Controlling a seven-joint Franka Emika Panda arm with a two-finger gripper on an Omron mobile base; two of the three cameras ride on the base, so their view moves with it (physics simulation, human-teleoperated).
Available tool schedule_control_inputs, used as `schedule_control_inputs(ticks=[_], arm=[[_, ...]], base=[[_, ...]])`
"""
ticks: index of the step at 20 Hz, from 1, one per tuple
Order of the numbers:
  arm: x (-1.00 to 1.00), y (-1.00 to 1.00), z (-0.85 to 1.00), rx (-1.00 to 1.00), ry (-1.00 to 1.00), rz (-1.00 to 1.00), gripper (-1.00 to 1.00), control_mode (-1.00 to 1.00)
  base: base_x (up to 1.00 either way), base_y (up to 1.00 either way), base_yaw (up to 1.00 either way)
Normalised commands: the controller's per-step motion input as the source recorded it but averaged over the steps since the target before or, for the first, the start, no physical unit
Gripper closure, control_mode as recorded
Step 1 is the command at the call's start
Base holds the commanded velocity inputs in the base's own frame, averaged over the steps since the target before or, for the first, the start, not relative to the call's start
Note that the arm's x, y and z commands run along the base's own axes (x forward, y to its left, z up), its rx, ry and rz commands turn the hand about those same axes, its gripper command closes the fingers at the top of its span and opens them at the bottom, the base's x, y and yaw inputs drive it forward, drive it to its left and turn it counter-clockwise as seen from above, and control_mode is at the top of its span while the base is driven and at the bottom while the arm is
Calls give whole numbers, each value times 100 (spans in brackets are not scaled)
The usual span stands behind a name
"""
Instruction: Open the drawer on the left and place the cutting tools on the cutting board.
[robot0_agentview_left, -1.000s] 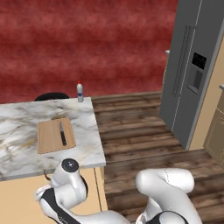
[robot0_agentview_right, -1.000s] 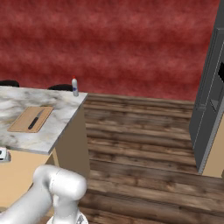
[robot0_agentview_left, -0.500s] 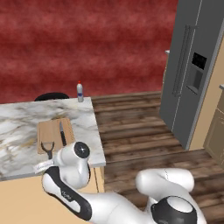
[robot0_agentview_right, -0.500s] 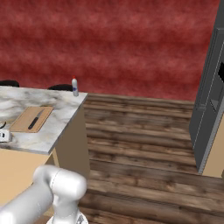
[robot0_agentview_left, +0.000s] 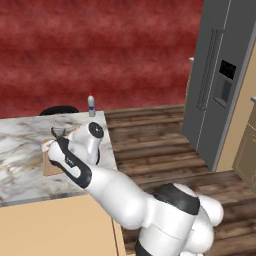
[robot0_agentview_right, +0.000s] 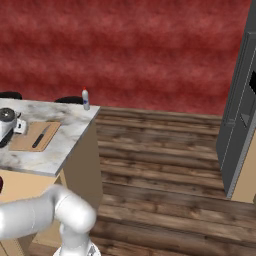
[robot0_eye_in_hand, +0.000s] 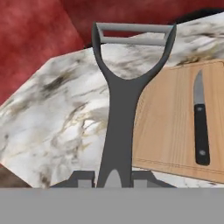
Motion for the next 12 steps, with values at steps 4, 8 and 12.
schedule_control_inputs(ticks=[4, 8, 12], arm=[[78, 5, 27, -3, 37, -2, 100, -100], [65, 11, 0, -19, 39, 0, 100, -100], [44, 17, -6, -31, 34, 0, 100, -100]], base=[[0, 0, 0], [0, 0, 0], [0, 0, 0]])
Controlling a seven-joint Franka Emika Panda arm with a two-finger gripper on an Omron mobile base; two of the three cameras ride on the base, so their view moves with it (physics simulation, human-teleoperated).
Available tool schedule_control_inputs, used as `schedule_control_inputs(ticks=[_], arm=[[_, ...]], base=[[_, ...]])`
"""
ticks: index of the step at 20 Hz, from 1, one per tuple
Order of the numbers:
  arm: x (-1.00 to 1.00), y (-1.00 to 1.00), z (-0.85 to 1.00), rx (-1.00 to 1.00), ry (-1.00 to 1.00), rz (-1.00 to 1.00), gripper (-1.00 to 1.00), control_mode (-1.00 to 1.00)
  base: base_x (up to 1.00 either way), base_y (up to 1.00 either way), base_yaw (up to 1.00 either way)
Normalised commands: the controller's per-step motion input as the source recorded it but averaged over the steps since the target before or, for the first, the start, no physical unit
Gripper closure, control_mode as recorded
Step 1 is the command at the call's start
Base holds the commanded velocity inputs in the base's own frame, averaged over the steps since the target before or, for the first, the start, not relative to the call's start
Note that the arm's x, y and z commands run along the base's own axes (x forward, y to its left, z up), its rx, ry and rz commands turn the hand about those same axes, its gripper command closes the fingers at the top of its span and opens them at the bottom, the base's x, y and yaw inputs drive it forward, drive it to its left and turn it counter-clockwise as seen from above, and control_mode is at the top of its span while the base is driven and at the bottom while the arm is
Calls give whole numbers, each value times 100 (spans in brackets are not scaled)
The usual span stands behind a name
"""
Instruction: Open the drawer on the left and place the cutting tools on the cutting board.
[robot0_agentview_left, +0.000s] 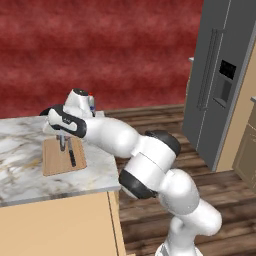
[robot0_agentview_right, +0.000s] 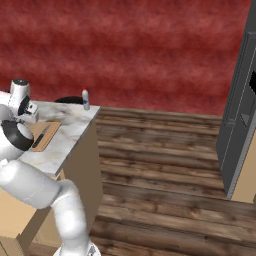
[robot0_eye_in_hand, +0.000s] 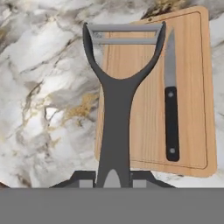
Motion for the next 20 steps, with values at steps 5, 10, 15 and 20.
schedule_control_inputs(ticks=[5, 10, 15, 20], arm=[[8, 12, -3, -15, 6, 0, 100, -100], [13, 0, -29, -4, 0, 0, 100, -100], [16, 0, -42, -4, 0, 0, 100, -100], [12, 0, -42, -3, 0, 0, 100, -100]], base=[[0, 0, 0], [0, 0, 0], [0, 0, 0], [0, 0, 0]])
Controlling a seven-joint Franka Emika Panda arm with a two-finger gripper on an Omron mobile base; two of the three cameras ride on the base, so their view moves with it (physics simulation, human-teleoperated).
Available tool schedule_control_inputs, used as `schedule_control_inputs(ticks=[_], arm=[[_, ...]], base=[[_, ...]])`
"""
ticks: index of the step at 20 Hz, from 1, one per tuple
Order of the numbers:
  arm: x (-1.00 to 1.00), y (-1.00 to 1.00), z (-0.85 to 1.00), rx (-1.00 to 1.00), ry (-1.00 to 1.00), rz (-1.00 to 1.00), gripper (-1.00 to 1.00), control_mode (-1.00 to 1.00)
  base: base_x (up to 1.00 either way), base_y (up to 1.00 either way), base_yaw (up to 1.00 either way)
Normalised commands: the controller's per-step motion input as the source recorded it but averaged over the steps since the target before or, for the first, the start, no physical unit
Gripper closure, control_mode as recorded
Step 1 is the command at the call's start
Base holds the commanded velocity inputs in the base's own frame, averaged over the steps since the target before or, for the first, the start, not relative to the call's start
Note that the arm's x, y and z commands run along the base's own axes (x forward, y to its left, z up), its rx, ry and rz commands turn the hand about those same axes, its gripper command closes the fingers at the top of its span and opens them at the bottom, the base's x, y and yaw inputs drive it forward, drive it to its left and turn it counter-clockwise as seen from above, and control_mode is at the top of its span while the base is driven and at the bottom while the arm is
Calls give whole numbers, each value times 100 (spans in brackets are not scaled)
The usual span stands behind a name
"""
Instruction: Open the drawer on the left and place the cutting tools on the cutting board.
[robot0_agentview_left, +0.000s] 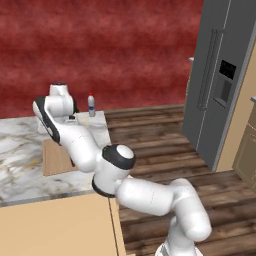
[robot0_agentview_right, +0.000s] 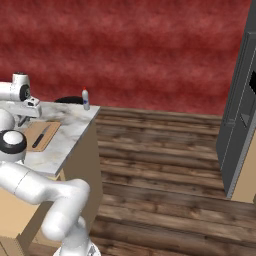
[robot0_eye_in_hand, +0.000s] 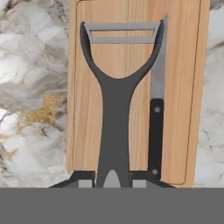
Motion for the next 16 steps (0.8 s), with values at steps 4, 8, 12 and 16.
schedule_control_inputs(ticks=[4, 8, 12, 16], arm=[[12, 2, -33, 0, 0, -2, 100, -100], [11, 13, -34, 0, 1, -4, 100, -100], [7, 21, -43, 0, 1, -4, 100, -100], [2, 29, -44, 0, 0, -3, 100, -100]], base=[[0, 0, 0], [0, 0, 0], [0, 0, 0], [0, 0, 0]])
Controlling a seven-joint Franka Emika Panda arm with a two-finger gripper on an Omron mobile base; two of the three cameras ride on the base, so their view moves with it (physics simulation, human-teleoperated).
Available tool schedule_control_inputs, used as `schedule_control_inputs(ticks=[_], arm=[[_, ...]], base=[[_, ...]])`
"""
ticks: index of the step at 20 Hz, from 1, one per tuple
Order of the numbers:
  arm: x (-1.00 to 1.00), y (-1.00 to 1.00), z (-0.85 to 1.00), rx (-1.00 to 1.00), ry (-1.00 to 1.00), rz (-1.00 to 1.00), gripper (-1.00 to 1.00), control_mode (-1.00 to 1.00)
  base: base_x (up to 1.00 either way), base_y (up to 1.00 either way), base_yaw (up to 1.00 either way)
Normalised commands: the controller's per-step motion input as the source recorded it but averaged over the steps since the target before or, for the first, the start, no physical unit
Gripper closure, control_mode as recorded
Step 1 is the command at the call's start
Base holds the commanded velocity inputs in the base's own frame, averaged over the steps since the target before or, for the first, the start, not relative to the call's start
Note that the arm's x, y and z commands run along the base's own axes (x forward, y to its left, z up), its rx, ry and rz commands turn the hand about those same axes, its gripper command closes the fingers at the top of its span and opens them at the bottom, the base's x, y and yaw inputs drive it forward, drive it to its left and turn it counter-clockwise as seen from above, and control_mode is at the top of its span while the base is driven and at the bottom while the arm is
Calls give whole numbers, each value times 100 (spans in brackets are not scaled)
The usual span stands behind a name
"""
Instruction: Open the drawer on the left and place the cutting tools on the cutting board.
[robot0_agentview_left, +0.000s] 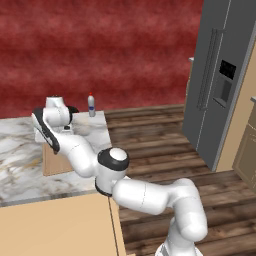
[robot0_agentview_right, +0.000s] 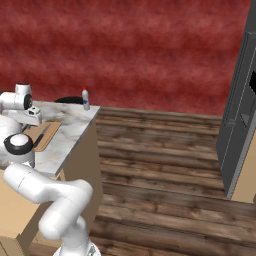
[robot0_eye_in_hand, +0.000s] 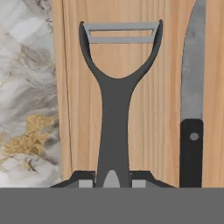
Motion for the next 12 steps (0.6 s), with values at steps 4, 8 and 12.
schedule_control_inputs(ticks=[4, 8, 12], arm=[[3, 25, -44, 0, 0, -3, 100, -100], [10, 19, -32, 0, 0, -2, 100, -100], [21, 0, -16, 0, -1, 0, -100, -100]], base=[[0, 0, 0], [0, 0, 0], [0, 0, 0]])
